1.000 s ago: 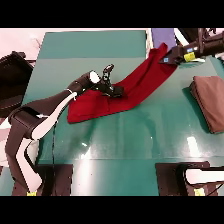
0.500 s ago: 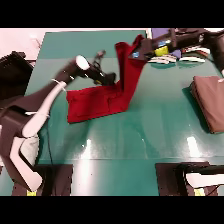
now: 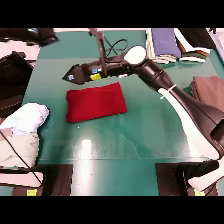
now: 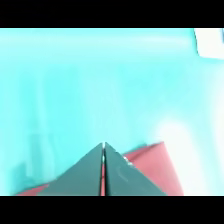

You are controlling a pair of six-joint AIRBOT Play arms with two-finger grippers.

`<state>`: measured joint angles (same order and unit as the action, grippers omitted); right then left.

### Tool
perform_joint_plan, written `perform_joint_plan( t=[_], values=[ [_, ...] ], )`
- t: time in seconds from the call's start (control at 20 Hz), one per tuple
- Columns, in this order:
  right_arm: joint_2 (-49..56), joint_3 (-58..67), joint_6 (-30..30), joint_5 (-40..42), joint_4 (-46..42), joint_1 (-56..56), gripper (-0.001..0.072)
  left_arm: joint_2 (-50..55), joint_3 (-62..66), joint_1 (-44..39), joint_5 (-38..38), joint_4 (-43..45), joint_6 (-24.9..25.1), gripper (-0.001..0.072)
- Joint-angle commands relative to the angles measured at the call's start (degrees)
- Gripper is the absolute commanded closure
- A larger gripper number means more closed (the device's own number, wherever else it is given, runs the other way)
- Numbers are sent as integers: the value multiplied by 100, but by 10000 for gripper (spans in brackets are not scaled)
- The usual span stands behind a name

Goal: Fold the shirts.

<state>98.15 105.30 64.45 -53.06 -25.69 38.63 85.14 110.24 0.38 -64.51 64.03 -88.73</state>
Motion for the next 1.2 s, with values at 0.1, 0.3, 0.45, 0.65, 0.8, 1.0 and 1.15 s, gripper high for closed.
perform_joint_plan(
  t=[0.1, 0.3, 0.45, 0.65, 0.8, 1.0, 1.15],
  values=[
    [-173, -11, 372, -811, -1414, -675, 335, -323, 20, 181, -348, 96, 205, 682],
    [-221, -282, 997, -1836, -2472, -1799, 336, -313, 20, -181, -310, 125, 350, 681],
    [-330, -1257, 1121, -1864, -2500, -2487, 335, -313, 20, -472, -299, 184, 424, 681],
    [-289, -2627, 1169, -1261, -2341, -2909, 109, -313, 17, -693, -302, 175, 522, 681],
    [-59, -3132, 1141, -835, -1587, -2820, 109, -313, 17, -750, -240, 177, 520, 681],
    [555, -2983, 748, -501, -564, -2291, 114, -313, 17, -750, -273, 155, 516, 681],
    [1045, -2404, 741, -313, -356, -1825, 184, -313, 17, -750, -426, 136, 501, 681]
  ],
)
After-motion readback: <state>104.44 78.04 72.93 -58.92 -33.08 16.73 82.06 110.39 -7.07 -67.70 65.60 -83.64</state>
